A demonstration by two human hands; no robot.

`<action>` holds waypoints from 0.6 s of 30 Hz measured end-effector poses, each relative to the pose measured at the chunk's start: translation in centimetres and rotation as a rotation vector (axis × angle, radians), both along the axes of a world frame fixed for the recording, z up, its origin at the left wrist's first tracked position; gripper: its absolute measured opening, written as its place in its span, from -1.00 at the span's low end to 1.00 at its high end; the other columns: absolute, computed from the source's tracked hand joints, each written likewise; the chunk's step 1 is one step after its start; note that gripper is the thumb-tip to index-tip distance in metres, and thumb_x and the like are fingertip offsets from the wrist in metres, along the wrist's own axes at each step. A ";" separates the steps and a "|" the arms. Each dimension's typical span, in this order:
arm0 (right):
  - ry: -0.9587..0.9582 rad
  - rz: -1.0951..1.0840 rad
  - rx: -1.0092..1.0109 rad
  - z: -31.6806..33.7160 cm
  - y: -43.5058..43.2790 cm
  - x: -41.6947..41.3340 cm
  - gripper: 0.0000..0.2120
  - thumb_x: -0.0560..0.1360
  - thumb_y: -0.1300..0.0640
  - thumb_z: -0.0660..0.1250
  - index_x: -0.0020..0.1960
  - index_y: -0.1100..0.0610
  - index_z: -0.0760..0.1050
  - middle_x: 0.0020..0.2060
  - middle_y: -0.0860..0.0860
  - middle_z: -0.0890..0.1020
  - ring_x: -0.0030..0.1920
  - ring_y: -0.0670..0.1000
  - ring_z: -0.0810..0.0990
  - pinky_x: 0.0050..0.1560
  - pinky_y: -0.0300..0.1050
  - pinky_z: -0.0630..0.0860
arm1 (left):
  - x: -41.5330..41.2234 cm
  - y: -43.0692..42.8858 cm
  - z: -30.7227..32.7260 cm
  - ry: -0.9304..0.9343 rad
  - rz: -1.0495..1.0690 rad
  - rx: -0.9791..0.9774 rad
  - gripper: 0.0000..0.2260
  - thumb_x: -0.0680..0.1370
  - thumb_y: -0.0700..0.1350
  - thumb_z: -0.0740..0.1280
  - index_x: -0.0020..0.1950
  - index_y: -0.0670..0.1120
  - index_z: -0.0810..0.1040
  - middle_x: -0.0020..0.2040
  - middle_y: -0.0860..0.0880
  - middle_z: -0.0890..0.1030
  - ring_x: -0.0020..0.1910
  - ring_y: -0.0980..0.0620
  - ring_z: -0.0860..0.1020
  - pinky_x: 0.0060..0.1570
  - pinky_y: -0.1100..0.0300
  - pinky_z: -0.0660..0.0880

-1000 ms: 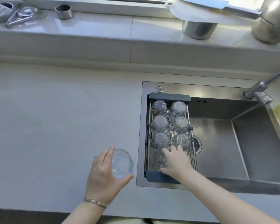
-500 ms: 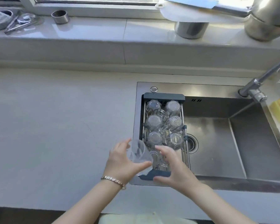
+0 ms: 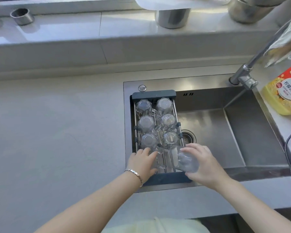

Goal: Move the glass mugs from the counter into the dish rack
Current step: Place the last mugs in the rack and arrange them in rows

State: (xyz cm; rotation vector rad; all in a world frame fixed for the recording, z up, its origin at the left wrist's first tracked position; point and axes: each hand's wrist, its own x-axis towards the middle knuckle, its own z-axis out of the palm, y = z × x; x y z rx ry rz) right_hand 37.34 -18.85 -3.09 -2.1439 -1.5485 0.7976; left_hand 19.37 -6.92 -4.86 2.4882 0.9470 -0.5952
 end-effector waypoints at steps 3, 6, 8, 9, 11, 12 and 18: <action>-0.107 0.131 -0.061 -0.5 0.9 -0.5 -0.44 0.25 0.25 0.39 0.23 0.00 0.44 0.23 0.00 0.43 0.20 0.12 0.38 0.16 -0.13 0.35 | -0.4 0.0 -1.4 0.090 -0.082 0.005 -0.45 0.52 0.08 0.29 0.45 0.03 0.17 0.42 -0.09 0.29 0.35 -0.14 0.33 0.23 -0.02 0.37; -0.306 0.212 -0.126 -1.1 2.1 -1.1 -0.40 0.29 0.31 0.30 0.29 -0.05 0.37 0.30 0.06 0.35 0.25 0.16 0.33 0.18 -0.03 0.31 | -0.5 0.3 -1.7 0.086 -0.079 0.026 -0.48 0.53 0.07 0.28 0.44 0.03 0.20 0.39 -0.09 0.33 0.32 -0.14 0.35 0.20 -0.01 0.40; -0.361 0.263 -0.133 -1.7 2.7 -1.7 -0.37 0.26 0.35 0.30 0.29 -0.03 0.36 0.30 0.09 0.36 0.24 0.18 0.34 0.16 0.02 0.33 | -0.5 0.4 -1.7 0.090 -0.089 0.024 -0.49 0.53 0.06 0.28 0.44 0.03 0.21 0.38 -0.09 0.33 0.32 -0.13 0.36 0.19 0.00 0.40; -0.388 0.302 -0.115 -2.1 2.8 -2.0 -0.35 0.21 0.36 0.34 0.26 0.01 0.38 0.25 0.10 0.41 0.19 0.20 0.40 0.11 0.05 0.38 | -0.5 0.5 -1.7 0.093 -0.099 0.025 -0.49 0.53 0.05 0.28 0.44 0.03 0.21 0.38 -0.09 0.33 0.32 -0.13 0.36 0.19 0.00 0.40; -0.444 0.339 -0.138 -3.2 3.0 -2.6 -0.33 0.04 0.35 0.43 0.14 0.09 0.45 0.06 0.09 0.57 0.00 0.20 0.54 -0.14 0.04 0.52 | -0.6 0.6 -1.7 0.097 -0.123 0.026 -0.49 0.53 0.04 0.29 0.44 0.03 0.21 0.38 -0.10 0.34 0.31 -0.13 0.37 0.19 0.01 0.40; -0.436 0.316 -0.145 -3.5 3.1 -2.9 -0.33 -0.01 0.32 0.47 0.09 0.10 0.46 -0.03 0.07 0.61 -0.09 0.19 0.58 -0.25 0.01 0.55 | -0.6 0.8 -1.8 0.095 -0.134 0.026 -0.49 0.53 0.03 0.29 0.44 0.03 0.21 0.38 -0.11 0.34 0.30 -0.13 0.37 0.20 0.01 0.40; -0.127 0.040 -0.235 -4.4 4.2 -3.7 -0.39 0.30 0.13 0.43 0.31 0.10 0.33 0.24 0.03 0.44 0.25 0.12 0.33 0.19 -0.04 0.38 | -0.8 1.0 -2.0 0.067 -0.150 0.021 -0.49 0.52 0.00 0.31 0.43 0.05 0.23 0.37 -0.11 0.34 0.29 -0.13 0.38 0.17 0.01 0.42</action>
